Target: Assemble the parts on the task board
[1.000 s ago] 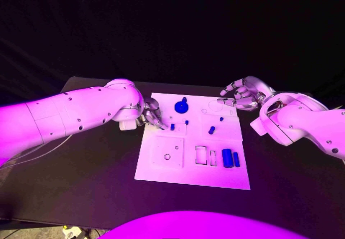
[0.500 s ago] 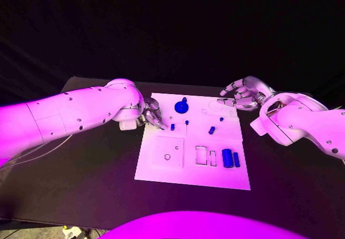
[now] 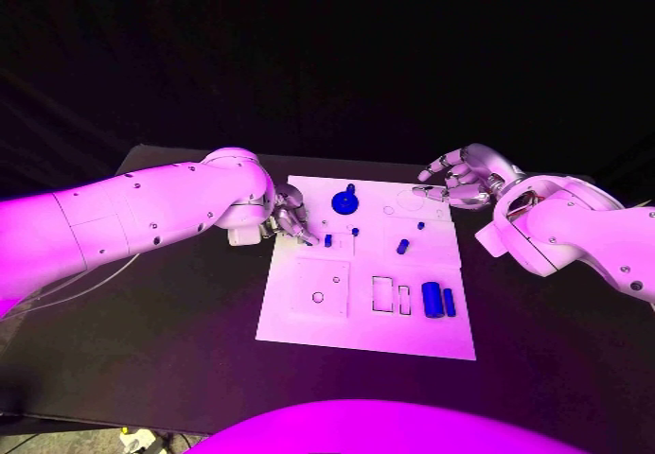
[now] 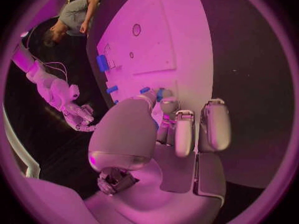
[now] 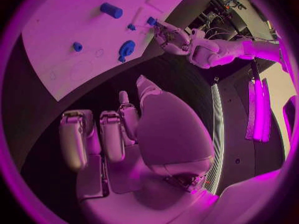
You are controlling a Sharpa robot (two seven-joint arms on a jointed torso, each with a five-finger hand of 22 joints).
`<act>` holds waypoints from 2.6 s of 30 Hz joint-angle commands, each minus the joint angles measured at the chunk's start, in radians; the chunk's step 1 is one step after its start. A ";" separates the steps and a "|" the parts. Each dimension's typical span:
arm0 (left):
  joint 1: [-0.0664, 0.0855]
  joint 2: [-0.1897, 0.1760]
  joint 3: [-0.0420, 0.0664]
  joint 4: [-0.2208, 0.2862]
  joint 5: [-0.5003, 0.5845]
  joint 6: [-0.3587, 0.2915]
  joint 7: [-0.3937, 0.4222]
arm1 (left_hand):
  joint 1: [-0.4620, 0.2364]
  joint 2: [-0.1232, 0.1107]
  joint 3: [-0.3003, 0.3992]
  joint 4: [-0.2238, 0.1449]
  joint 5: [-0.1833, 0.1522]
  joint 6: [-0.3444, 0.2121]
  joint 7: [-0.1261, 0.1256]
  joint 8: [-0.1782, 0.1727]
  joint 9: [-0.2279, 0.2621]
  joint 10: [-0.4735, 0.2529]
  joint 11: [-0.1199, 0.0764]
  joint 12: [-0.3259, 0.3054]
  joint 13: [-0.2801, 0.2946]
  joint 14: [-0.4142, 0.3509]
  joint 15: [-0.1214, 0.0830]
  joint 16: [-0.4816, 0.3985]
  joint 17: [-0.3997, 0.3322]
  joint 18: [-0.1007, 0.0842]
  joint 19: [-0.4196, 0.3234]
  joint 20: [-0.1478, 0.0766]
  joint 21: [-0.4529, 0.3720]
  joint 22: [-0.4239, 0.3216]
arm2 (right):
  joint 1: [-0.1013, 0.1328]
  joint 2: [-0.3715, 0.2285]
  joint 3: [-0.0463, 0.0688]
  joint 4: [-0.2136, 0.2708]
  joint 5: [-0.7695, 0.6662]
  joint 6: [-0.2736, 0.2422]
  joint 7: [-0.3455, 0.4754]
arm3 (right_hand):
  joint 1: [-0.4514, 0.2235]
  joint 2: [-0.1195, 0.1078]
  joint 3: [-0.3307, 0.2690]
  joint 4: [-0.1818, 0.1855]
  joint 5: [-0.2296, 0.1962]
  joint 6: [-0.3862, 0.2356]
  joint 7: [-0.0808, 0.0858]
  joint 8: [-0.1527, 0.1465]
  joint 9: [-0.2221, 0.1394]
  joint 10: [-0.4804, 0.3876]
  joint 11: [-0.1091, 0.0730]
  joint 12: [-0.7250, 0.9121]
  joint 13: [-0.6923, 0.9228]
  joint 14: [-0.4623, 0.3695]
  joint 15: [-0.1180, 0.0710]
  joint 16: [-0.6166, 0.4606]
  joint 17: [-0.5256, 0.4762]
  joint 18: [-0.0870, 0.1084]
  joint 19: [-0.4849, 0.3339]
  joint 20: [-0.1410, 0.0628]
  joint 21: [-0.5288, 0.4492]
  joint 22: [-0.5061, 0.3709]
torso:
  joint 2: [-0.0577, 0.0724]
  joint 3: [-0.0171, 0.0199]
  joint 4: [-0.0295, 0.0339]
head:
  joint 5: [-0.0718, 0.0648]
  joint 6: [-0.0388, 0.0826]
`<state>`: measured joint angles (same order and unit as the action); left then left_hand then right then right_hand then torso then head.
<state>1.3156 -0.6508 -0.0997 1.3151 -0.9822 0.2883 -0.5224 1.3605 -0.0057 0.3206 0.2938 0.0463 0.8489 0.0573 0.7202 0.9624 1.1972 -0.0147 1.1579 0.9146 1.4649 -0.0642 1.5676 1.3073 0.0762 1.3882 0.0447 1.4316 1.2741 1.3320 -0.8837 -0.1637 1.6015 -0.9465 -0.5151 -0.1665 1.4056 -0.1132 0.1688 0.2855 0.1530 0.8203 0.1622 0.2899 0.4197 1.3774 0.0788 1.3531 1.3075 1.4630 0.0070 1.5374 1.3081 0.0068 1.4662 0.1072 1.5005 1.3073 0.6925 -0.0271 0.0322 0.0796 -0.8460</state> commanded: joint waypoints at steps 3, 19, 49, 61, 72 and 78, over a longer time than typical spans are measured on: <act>-0.008 0.009 -0.006 -0.001 0.005 0.039 -0.007 | -0.031 -0.001 0.001 -0.002 0.004 0.018 -0.008 0.002 0.001 0.002 -0.001 -0.003 -0.001 0.106 -0.004 0.003 0.263 -0.012 0.005 -0.001 0.002 0.001 | -0.001 0.000 0.000 0.000 -0.005 0.012 0.006 | -0.005 -0.001 0.006 -0.003 0.003 -0.005 0.001 0.001 0.002 0.005 -0.002 0.003 0.067 0.089 -0.007 -0.004 0.189 0.012 0.074 -0.006 -0.006 0.215 | 0.000 -0.0001 0.0001 | -0.001 -0.001; -0.007 0.018 -0.006 -0.009 0.005 0.040 -0.009 | -0.138 0.018 -0.043 -0.001 0.004 0.027 -0.007 -0.001 0.000 0.008 0.001 -0.005 0.000 0.106 -0.003 0.003 0.263 -0.011 0.005 0.001 -0.001 -0.001 | -0.001 -0.001 0.000 0.002 -0.004 0.010 0.008 | -0.005 -0.001 0.006 -0.003 0.003 -0.005 0.001 0.001 0.002 0.005 -0.002 0.003 0.067 0.089 -0.007 -0.004 0.189 0.012 0.074 -0.006 -0.006 0.215 | 0.000 -0.0008 0.0002 | -0.003 -0.002; -0.007 0.010 -0.007 -0.007 -0.017 0.049 -0.008 | -0.203 -0.006 -0.112 -0.002 0.004 0.030 -0.007 -0.003 0.002 0.007 0.001 -0.009 -0.003 0.105 -0.003 0.003 0.263 -0.011 0.004 0.001 -0.002 -0.002 | 0.000 -0.004 0.000 0.004 -0.004 0.009 0.008 | -0.005 -0.001 0.006 -0.003 0.003 -0.005 0.001 0.001 0.002 0.005 -0.002 0.003 0.067 0.089 -0.007 -0.004 0.189 0.012 0.074 -0.006 -0.006 0.215 | 0.000 -0.0012 -0.0001 | -0.004 -0.002; -0.007 -0.001 -0.006 0.000 -0.021 0.050 -0.007 | -0.209 -0.014 -0.127 -0.002 0.004 0.034 -0.008 0.000 0.004 0.011 0.000 -0.005 0.002 0.106 -0.003 0.003 0.263 -0.011 0.004 0.001 -0.003 -0.003 | 0.000 -0.005 0.000 0.004 -0.004 0.009 0.009 | -0.005 -0.001 0.006 -0.003 0.003 -0.005 0.001 0.001 0.002 0.005 -0.002 0.003 0.067 0.089 -0.007 -0.004 0.189 0.012 0.074 -0.006 -0.006 0.215 | 0.001 -0.0025 -0.0001 | -0.005 -0.003; -0.007 0.000 -0.003 0.002 -0.019 0.025 -0.004 | -0.268 -0.026 -0.196 0.001 0.002 0.038 -0.009 0.005 0.009 0.014 -0.001 -0.003 0.003 0.106 -0.004 0.003 0.263 -0.011 0.004 0.000 -0.004 -0.003 | 0.000 -0.003 0.000 0.003 -0.004 0.010 0.010 | -0.005 -0.001 0.006 -0.003 0.003 -0.005 0.001 0.001 0.002 0.005 -0.002 0.003 0.067 0.089 -0.007 -0.004 0.189 0.012 0.074 -0.006 -0.006 0.215 | 0.000 -0.0010 0.0002 | -0.006 -0.003; -0.008 -0.006 0.001 0.007 -0.015 0.005 -0.002 | -0.293 -0.022 -0.222 0.001 0.002 0.038 -0.010 0.008 0.012 0.015 -0.002 -0.003 0.004 0.106 -0.005 0.003 0.263 -0.010 0.004 -0.001 -0.005 -0.003 | -0.001 -0.003 0.000 0.001 -0.004 0.010 0.011 | -0.005 -0.001 0.006 -0.003 0.003 -0.005 0.001 0.001 0.002 0.005 -0.002 0.003 0.067 0.089 -0.007 -0.004 0.189 0.012 0.074 -0.006 -0.006 0.215 | 0.001 -0.0011 -0.0005 | -0.005 -0.002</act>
<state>1.3108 -0.6554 -0.0976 1.3191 -0.9996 0.2983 -0.5266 1.0771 -0.0255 0.1047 0.2936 0.0464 0.8813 0.0500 0.7220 0.9733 1.2047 -0.0143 1.1537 0.9176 1.4649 -0.0641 1.5676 1.3073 0.0762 1.3881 0.0448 1.4315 1.2708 1.3320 -0.8868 -0.1638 1.6026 -0.9464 -0.5152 -0.1652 1.4056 -0.1132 0.1687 0.2855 0.1530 0.8203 0.1621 0.2899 0.4199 1.3774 0.0788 1.3532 1.3073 1.4630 0.0070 1.5374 1.3075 0.0068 1.4662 0.1072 1.5005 1.3075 0.6929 -0.0285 0.0322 0.0738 -0.8489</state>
